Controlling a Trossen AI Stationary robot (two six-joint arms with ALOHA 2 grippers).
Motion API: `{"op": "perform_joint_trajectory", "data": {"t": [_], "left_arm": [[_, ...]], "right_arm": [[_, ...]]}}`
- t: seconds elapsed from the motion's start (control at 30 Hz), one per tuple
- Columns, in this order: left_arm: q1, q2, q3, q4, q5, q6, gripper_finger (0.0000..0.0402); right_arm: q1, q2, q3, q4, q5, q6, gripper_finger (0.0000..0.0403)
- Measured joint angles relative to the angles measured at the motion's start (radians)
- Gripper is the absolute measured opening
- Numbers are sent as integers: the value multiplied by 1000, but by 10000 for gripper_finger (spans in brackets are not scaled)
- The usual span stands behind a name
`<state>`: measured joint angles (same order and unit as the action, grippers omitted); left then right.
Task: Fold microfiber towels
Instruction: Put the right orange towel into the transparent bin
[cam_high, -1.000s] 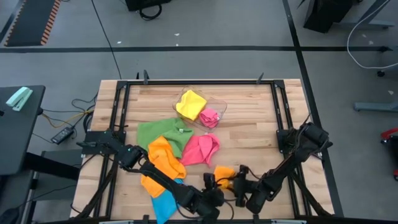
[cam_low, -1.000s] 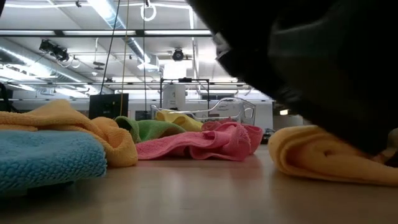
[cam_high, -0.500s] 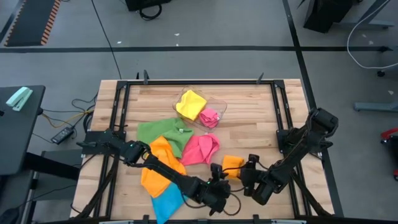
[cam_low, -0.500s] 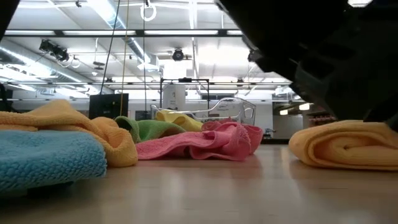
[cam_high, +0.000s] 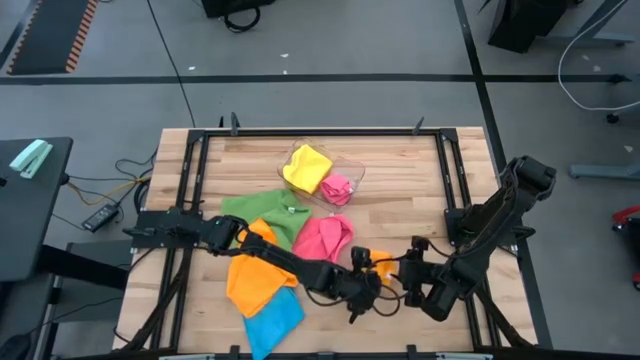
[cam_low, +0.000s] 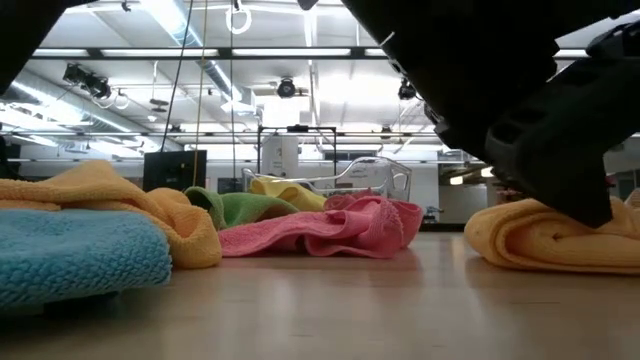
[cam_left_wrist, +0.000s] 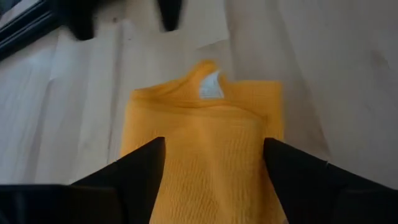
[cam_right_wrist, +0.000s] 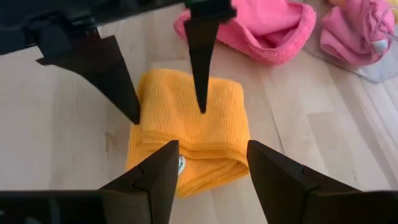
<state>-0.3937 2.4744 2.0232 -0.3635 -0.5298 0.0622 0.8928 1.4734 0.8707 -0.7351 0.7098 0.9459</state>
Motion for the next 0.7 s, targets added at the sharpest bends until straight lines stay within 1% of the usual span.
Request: {"op": "perform_joint_trajectory", "data": {"t": [0.1, 0.17, 0.3, 0.47, 0.57, 0.7], "left_arm": [[0, 7, 0, 1, 56, 35, 286], [-1, 16, -1, -14, 68, 41, 286], [-2, 32, 0, -24, 68, 76, 286], [0, 38, 1, -29, 50, 73, 284], [3, 38, 1, -34, 50, 62, 272], [9, 39, 2, -49, 52, 57, 239]], "right_arm": [[0, 0, 0, -1, 2, 0, 200], [0, 3, 0, 1, 7, 0, 200], [0, 8, 1, 9, 19, -12, 200], [9, 31, 1, 85, 19, -105, 200], [24, 39, 1, 109, 14, -152, 200], [60, 32, 1, 110, 15, -199, 200]]}}
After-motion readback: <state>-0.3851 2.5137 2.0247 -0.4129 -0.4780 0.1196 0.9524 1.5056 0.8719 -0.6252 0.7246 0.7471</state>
